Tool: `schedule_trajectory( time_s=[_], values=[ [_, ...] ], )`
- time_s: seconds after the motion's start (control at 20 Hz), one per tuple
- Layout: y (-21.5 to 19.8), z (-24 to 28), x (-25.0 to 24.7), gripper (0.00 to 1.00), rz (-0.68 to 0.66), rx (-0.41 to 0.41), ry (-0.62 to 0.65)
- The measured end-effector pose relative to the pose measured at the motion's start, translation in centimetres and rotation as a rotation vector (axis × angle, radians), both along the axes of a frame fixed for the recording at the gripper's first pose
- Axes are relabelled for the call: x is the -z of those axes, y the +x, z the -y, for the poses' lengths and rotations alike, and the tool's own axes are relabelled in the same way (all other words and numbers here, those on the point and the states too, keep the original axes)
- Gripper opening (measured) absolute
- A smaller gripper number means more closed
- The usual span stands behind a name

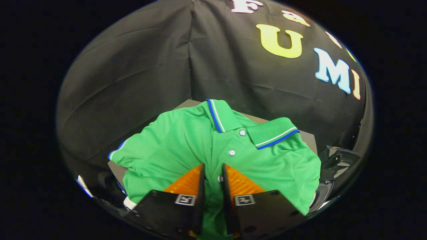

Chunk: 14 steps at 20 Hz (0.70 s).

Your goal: Put the clothes into the washing machine and then close the washing machine lid.

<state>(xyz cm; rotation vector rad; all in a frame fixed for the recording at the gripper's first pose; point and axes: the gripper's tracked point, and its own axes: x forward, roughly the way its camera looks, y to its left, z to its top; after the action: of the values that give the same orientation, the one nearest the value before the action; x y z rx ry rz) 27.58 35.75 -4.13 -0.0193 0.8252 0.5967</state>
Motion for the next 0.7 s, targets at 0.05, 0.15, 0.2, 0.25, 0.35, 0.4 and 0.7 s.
schedule_trajectory(
  time_s=[0.05, 0.15, 0.2, 0.25, 0.35, 0.4, 0.7],
  values=[
    [0.0, -0.2, 0.0, 0.22, -0.009, -0.002, 0.002],
    [0.2, -0.2, -0.2, 0.02, -0.008, -0.001, 0.010],
    [0.2, -0.1, -0.6, 0.02, 0.004, -0.010, 0.005],
    [0.3, 0.0, -0.7, 0.02, 0.014, -0.014, -0.003],
    [0.3, 0.0, -1.5, 0.02, 0.045, -0.012, 0.006],
    [0.4, -0.1, -2.3, 0.02, 0.071, -0.009, 0.029],
    [1.8, 2.4, -7.9, 0.01, 0.166, 0.040, 0.117]
  ],
)
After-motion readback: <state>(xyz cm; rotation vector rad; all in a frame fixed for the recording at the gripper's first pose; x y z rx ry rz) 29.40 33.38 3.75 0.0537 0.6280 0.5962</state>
